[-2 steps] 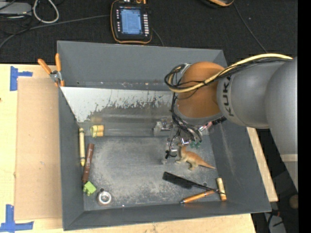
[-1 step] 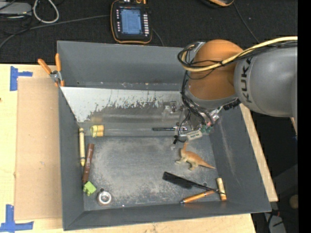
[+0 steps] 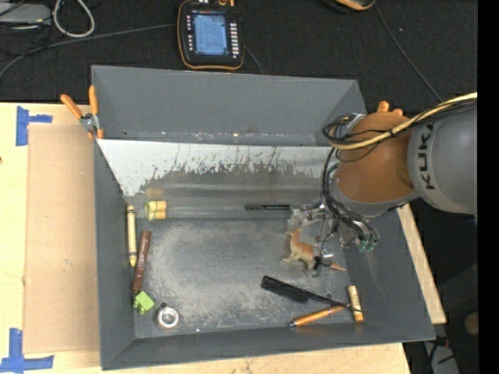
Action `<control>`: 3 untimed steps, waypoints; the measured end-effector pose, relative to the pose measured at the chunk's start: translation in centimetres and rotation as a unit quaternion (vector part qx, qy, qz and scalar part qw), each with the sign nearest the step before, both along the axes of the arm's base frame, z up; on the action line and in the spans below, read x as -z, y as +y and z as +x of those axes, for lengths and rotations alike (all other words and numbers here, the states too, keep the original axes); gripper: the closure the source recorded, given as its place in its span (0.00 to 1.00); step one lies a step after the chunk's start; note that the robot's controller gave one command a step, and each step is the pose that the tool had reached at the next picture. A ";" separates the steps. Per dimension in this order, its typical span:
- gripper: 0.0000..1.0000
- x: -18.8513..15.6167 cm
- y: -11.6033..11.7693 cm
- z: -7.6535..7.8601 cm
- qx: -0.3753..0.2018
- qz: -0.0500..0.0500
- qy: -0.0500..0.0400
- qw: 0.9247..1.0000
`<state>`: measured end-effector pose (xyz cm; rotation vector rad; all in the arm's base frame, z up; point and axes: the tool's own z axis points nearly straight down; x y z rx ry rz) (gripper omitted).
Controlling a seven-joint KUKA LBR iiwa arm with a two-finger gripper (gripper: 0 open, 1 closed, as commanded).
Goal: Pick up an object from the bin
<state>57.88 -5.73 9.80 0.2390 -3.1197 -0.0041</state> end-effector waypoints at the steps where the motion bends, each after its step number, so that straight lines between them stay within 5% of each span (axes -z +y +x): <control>1: 0.00 2.8 -2.0 -1.3 0.012 0.004 -0.016 1.000; 2: 1.00 2.8 -4.8 0.6 -0.004 0.002 -0.010 1.000; 3: 1.00 2.8 -4.8 0.6 -0.004 0.003 -0.010 1.000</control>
Offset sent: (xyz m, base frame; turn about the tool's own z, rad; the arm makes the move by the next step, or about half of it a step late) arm 0.0057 -0.0482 -0.0280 -0.0122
